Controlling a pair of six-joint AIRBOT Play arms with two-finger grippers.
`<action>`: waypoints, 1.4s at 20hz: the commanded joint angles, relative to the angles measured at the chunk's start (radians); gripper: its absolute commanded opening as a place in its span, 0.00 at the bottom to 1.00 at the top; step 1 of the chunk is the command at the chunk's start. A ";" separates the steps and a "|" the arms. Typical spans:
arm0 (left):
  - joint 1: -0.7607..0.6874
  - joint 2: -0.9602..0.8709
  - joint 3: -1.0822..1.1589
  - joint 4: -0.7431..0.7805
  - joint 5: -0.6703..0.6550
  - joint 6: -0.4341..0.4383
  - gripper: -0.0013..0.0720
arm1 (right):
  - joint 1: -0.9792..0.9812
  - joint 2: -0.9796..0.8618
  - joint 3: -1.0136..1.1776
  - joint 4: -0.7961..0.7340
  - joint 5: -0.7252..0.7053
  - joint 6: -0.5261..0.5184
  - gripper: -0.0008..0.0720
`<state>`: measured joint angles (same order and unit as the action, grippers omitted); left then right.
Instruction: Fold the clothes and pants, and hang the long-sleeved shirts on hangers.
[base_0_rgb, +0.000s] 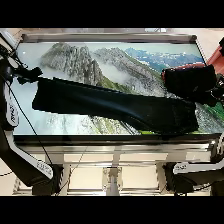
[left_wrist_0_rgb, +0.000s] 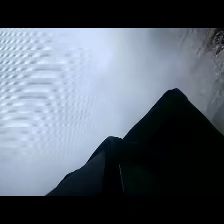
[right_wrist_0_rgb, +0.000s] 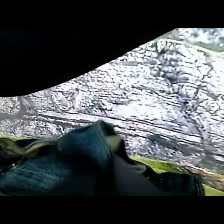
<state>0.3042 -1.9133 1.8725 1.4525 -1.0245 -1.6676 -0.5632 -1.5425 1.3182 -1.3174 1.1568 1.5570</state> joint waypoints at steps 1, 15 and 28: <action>-0.023 -0.003 0.002 -0.053 0.035 0.129 0.44 | 0.009 -0.015 0.005 0.000 0.043 0.017 0.54; 0.037 0.003 0.052 -0.109 -0.164 0.401 0.69 | 0.009 0.184 0.098 0.013 0.327 0.012 0.65; 0.033 -0.119 0.054 -0.063 -0.100 0.344 0.69 | 0.181 0.203 0.098 0.008 0.252 0.012 0.65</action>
<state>0.3382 -2.0251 1.9255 1.3472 -1.1503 -1.3022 -0.4320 -1.3399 1.4147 -1.2846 1.4597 1.5684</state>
